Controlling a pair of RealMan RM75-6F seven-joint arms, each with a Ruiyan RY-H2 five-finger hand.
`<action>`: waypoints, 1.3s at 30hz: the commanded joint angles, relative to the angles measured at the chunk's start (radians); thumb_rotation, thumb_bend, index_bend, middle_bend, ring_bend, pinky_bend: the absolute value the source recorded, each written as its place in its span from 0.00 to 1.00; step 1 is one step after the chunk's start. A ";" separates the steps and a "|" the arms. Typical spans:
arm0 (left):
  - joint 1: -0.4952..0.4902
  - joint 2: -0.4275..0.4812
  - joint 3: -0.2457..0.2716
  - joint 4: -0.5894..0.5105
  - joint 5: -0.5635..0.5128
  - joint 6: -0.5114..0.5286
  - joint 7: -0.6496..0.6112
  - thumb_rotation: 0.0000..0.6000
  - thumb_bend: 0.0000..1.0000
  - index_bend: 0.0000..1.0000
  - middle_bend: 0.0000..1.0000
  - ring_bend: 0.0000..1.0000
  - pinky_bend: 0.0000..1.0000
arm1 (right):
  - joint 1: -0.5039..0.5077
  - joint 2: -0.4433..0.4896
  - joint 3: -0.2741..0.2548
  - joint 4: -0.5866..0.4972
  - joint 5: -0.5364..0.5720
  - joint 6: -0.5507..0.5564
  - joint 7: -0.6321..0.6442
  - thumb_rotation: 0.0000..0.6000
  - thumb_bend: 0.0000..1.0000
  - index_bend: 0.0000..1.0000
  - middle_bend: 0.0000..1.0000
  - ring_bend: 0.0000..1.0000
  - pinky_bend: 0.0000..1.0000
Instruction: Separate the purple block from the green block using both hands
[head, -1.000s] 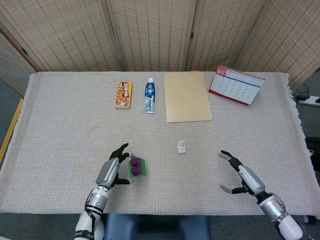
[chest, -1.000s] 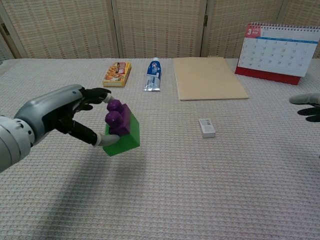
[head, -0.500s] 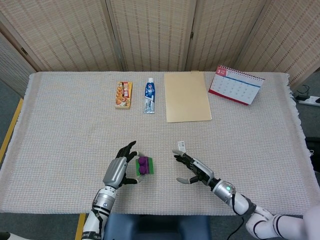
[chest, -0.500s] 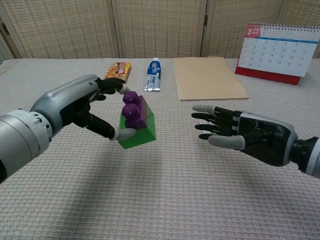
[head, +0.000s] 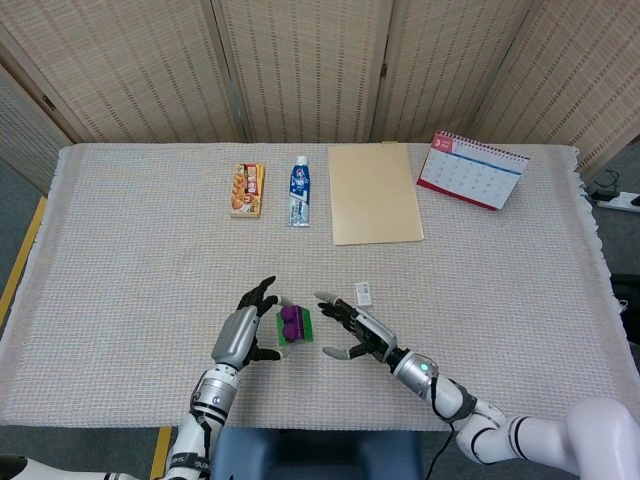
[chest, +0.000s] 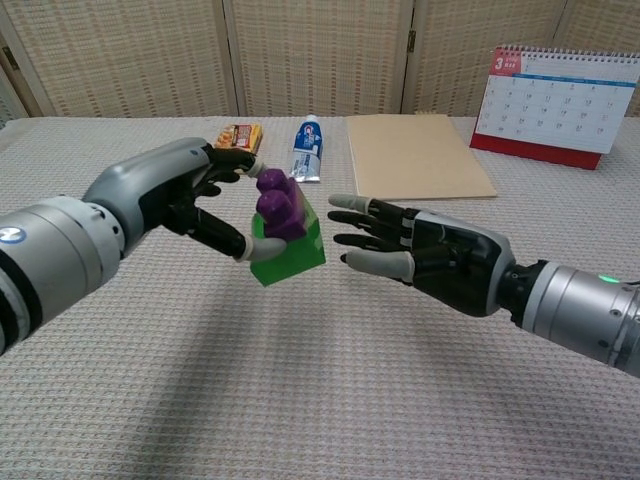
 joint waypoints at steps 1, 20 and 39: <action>-0.010 0.000 -0.013 -0.006 -0.025 -0.008 0.002 1.00 0.40 0.55 0.07 0.00 0.00 | 0.010 -0.011 0.000 0.004 0.007 -0.006 -0.013 1.00 0.31 0.00 0.00 0.00 0.00; -0.048 -0.001 -0.034 -0.063 -0.120 -0.006 -0.009 1.00 0.40 0.55 0.07 0.00 0.00 | 0.027 -0.063 0.018 -0.005 0.082 -0.025 -0.124 1.00 0.31 0.28 0.00 0.00 0.00; -0.036 0.020 -0.008 -0.019 0.084 -0.006 -0.148 1.00 0.40 0.56 0.07 0.00 0.00 | -0.039 -0.056 0.016 -0.033 0.153 -0.027 -0.244 1.00 0.31 0.84 0.17 0.13 0.00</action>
